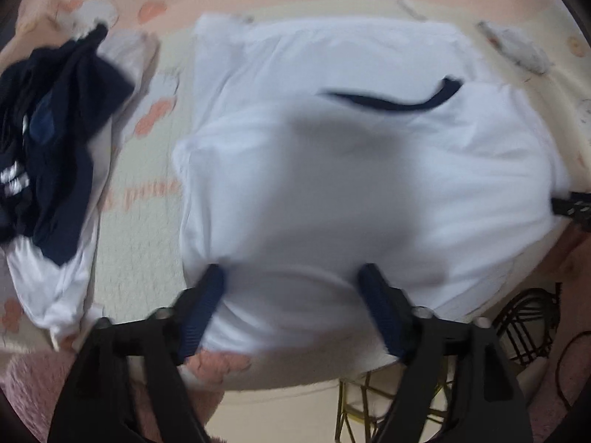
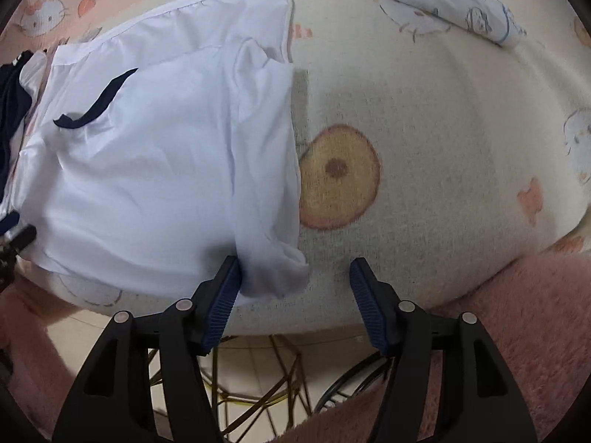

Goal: Fold clothes

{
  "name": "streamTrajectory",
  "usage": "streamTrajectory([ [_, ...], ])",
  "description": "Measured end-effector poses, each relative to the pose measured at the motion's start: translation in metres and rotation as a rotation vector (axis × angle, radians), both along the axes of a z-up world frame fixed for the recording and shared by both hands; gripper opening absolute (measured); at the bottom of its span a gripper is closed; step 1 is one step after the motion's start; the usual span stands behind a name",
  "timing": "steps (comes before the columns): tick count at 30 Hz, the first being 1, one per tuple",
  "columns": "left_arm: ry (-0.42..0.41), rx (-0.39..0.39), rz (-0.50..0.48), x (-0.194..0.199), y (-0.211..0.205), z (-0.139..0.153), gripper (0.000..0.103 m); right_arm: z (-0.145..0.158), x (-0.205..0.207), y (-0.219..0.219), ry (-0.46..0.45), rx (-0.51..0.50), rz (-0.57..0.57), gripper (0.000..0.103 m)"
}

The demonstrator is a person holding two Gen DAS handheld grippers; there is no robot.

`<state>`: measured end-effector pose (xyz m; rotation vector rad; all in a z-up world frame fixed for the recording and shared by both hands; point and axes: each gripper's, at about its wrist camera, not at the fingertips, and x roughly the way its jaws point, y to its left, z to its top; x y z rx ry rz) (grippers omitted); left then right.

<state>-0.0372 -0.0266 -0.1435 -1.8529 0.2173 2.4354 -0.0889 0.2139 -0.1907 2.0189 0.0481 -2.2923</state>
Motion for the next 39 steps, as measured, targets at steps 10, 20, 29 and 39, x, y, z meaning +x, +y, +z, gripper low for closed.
streamTrajectory([
  [10, 0.280, 0.121, 0.034, 0.001, -0.010, 0.049, 0.081, 0.033, -0.014, -0.021, 0.237, -0.020, 0.034, 0.062],
  [20, 0.078, 0.161, 0.044, -0.007, -0.010, 0.012, 0.040, 0.024, 0.031, -0.003, 0.123, 0.079, 0.043, 0.062],
  [29, 0.116, 0.259, 0.021, -0.033, -0.014, 0.027, 0.039, 0.066, 0.024, 0.007, 0.240, -0.071, 0.034, 0.061],
  [39, 0.118, 0.231, -0.110, -0.093, 0.026, -0.001, 0.039, 0.025, -0.055, -0.087, 0.248, -0.119, 0.395, 0.060],
])
